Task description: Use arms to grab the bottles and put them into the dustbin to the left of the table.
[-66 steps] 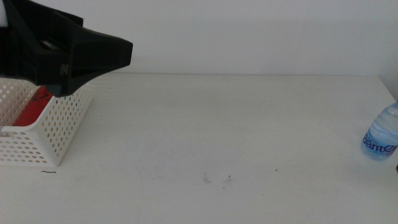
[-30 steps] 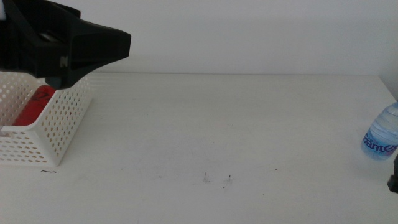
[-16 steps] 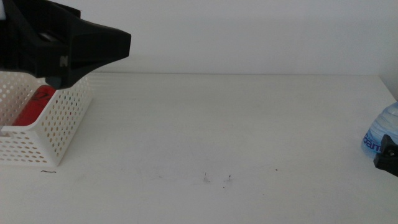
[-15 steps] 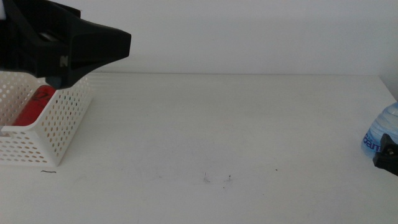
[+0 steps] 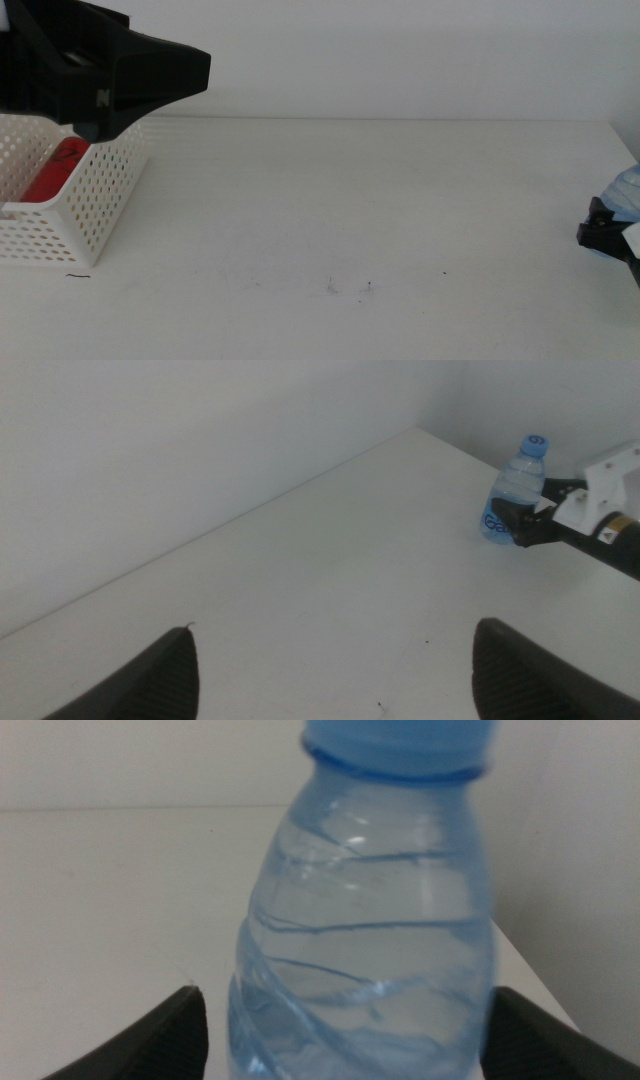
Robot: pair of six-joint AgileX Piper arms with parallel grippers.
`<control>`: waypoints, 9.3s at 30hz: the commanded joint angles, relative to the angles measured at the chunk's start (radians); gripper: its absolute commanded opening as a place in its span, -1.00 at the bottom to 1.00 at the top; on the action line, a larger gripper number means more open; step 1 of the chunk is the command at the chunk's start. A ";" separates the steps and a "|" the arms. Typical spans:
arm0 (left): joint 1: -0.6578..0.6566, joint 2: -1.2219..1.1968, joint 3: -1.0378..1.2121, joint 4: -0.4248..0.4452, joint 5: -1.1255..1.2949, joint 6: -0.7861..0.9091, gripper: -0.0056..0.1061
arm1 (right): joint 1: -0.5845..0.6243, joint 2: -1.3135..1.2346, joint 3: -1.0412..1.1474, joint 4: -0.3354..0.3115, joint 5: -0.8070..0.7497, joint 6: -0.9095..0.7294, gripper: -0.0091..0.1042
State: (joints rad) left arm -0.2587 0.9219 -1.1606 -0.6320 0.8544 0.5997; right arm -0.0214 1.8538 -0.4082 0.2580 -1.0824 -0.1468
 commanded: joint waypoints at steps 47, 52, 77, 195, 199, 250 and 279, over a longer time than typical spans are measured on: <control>-0.006 -0.001 0.000 0.000 -0.014 -0.003 0.78 | 0.603 0.509 -1.102 -0.464 0.510 0.235 -0.89; -0.006 -0.001 0.000 0.004 -0.014 -0.003 0.78 | 0.609 0.535 -1.102 -0.468 0.518 0.235 -0.82; -0.006 -0.001 0.000 0.004 -0.014 -0.003 0.78 | 0.614 -0.587 -0.582 -0.514 1.521 0.483 0.75; 0.007 1.257 0.211 1.178 -1.914 -0.972 0.78 | 0.614 -0.761 -0.787 -0.307 1.816 0.310 0.75; -0.018 1.294 0.139 1.182 -1.866 -1.001 0.78 | 0.614 -0.761 -0.787 -0.307 1.816 0.310 0.75; 0.236 0.593 -0.264 0.604 -0.254 -0.453 -0.93 | 0.614 -0.761 -0.787 -0.307 1.816 0.310 0.75; 0.541 1.090 -0.589 0.443 0.166 -0.076 -0.21 | 0.614 -0.761 -0.787 -0.307 1.816 0.310 0.75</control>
State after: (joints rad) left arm 0.2797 2.0077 -1.7339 -0.1825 1.0491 0.5194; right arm 0.5869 1.0980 -1.1889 -0.0468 0.7423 0.1731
